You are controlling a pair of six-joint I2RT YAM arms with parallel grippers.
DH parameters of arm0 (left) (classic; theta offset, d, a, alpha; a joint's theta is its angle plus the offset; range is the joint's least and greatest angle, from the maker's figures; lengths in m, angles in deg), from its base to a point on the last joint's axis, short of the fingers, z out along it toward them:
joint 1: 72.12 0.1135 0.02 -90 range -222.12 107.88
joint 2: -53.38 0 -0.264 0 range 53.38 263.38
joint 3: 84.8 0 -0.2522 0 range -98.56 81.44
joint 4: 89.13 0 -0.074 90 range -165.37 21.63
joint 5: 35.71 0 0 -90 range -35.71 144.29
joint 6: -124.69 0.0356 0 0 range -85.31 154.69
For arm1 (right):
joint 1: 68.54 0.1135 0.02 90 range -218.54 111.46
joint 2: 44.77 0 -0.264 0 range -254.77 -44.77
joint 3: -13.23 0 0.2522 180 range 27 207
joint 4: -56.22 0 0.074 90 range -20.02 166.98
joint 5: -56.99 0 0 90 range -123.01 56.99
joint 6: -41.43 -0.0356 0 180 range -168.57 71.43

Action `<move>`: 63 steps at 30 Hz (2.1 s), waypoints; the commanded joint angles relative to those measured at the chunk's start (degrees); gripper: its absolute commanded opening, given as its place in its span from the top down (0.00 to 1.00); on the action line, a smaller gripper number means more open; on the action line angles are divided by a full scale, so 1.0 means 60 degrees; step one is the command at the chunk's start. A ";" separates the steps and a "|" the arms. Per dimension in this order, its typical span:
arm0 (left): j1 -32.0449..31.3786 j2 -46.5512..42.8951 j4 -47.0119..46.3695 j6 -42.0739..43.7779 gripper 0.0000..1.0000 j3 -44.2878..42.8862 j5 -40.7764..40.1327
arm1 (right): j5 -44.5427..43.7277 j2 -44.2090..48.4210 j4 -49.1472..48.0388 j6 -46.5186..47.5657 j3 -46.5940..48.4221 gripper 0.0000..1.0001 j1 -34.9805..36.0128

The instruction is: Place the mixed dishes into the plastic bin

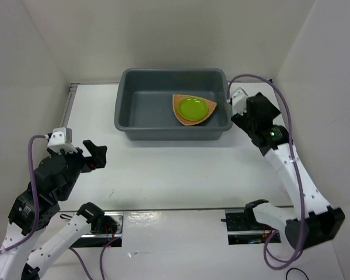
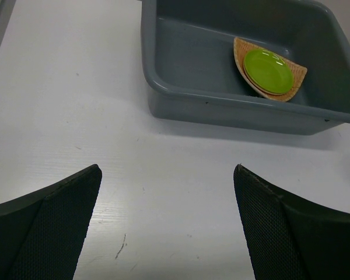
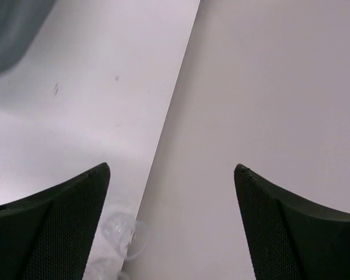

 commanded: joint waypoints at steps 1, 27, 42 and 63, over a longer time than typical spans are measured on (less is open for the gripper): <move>-0.0032 -0.0261 -0.0409 0.0061 0.00 0.0028 0.0037 | -0.0063 0.1454 0.0672 -0.0575 -0.1043 0.07 -0.0409; -0.0032 -0.0174 -0.0409 0.0061 0.00 0.0028 0.0212 | 0.2896 -0.0839 0.1567 -0.2379 -0.2772 0.21 -0.6536; -0.0032 -0.0363 -0.0322 0.0061 0.00 0.0028 0.0125 | 0.2837 -0.2144 0.0469 -0.1881 -0.3227 0.22 -0.7547; -0.0032 -0.0159 -0.0321 -0.0027 0.00 0.0028 0.0022 | 0.0274 -0.1902 0.2616 -0.1488 0.5141 1.00 -0.0094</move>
